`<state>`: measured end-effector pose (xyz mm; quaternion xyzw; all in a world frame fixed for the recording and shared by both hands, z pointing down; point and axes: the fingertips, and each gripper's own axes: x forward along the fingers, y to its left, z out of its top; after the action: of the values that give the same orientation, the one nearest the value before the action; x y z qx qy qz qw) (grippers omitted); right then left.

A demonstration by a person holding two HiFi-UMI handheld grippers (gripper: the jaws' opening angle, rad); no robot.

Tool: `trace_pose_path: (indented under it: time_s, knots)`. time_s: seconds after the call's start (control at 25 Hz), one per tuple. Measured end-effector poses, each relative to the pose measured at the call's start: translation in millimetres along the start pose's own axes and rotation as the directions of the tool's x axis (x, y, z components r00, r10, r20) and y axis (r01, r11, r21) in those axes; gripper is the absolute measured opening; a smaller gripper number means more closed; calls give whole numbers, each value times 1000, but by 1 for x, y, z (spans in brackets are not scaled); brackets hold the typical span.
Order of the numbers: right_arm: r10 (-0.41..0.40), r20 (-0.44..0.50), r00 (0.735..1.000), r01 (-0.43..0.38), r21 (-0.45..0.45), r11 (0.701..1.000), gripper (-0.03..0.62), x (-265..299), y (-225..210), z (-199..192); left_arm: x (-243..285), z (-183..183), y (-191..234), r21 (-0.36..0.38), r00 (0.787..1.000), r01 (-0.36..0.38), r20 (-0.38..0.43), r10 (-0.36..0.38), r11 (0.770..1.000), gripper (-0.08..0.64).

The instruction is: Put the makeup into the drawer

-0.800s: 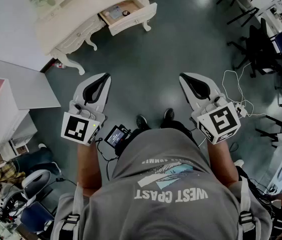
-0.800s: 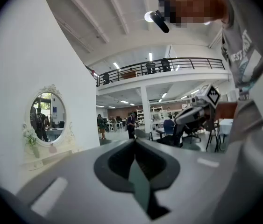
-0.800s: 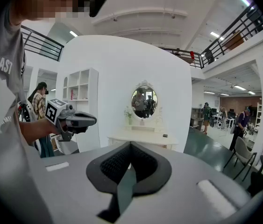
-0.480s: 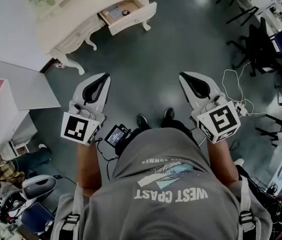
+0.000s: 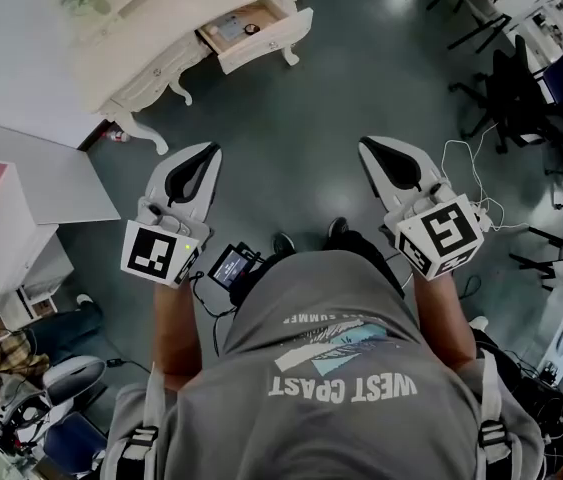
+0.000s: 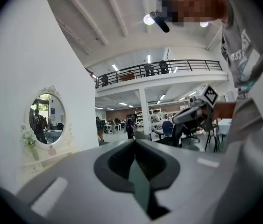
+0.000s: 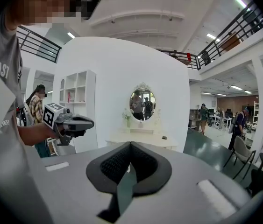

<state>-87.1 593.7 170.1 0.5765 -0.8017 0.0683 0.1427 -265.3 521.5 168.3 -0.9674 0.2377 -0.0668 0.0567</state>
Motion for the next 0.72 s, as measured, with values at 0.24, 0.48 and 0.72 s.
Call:
trace_pose_path:
  time_s: [0.24,0.48,0.72]
  knots:
    - [17,2,1000,-17,7,1000,3,9,-5,4,7,-2,5,-12,1000,9,-6,-9,1000,2]
    - [33,12,999,-33,18,999,38,31,-25,4,16,-15,16,-19,999,-14,-43,14,1000,2]
    - [78,16,997,-79,32,996,44,65,-68,8,54,-14,32,-26,996,-53,-76,51,998,2]
